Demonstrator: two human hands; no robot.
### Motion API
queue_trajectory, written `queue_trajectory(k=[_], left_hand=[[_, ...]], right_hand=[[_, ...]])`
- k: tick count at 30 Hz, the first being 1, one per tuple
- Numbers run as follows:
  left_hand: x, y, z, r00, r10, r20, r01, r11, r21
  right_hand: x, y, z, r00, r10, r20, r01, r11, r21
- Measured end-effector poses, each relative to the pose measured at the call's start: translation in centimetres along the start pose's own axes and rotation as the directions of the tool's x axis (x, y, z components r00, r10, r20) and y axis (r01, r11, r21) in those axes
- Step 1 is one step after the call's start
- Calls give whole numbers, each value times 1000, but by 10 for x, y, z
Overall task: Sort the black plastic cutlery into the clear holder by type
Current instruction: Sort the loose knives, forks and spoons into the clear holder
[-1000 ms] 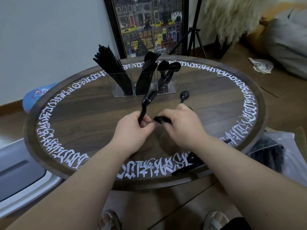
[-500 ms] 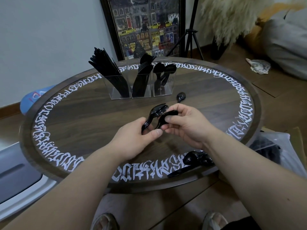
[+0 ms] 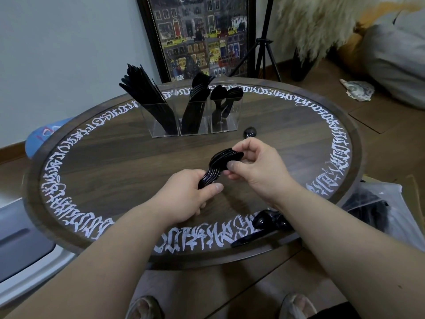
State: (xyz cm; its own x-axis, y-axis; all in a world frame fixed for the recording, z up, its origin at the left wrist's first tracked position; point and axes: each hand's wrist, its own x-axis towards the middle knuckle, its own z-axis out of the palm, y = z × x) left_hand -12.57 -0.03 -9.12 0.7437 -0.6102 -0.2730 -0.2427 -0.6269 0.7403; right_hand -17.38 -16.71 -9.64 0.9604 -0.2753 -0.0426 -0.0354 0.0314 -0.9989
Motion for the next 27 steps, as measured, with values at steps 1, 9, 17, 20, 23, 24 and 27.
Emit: queue_trajectory(k=[1, 9, 17, 20, 23, 24, 27], left_hand=[[0, 0, 0, 1000, -8, 2, 8, 1000, 3], [4, 4, 5, 998, 51, -20, -47, 981, 188], [7, 13, 14, 970, 157, -187, -88, 940, 330], [12, 18, 21, 961, 214, -177, -142, 925, 352], [24, 13, 16, 948, 198, -248, -68, 890, 451], [30, 9, 11, 943, 193, -272, -37, 871, 490], [56, -3, -4, 951, 146, -274, 27, 840, 541]], right_hand=[[0, 1, -1, 1000, -12, -10, 12, 1000, -28], [-2, 5, -4, 978, -170, 121, 208, 855, -476], [-9, -5, -39, 974, -226, 31, 212, 843, -494], [-13, -5, -43, 969, -246, 14, 222, 846, -484], [-11, -5, -52, 946, -287, -150, 169, 832, -528], [-10, -8, -57, 930, -298, -214, 148, 839, -523], [-2, -21, -70, 877, -313, -365, 110, 869, -482]])
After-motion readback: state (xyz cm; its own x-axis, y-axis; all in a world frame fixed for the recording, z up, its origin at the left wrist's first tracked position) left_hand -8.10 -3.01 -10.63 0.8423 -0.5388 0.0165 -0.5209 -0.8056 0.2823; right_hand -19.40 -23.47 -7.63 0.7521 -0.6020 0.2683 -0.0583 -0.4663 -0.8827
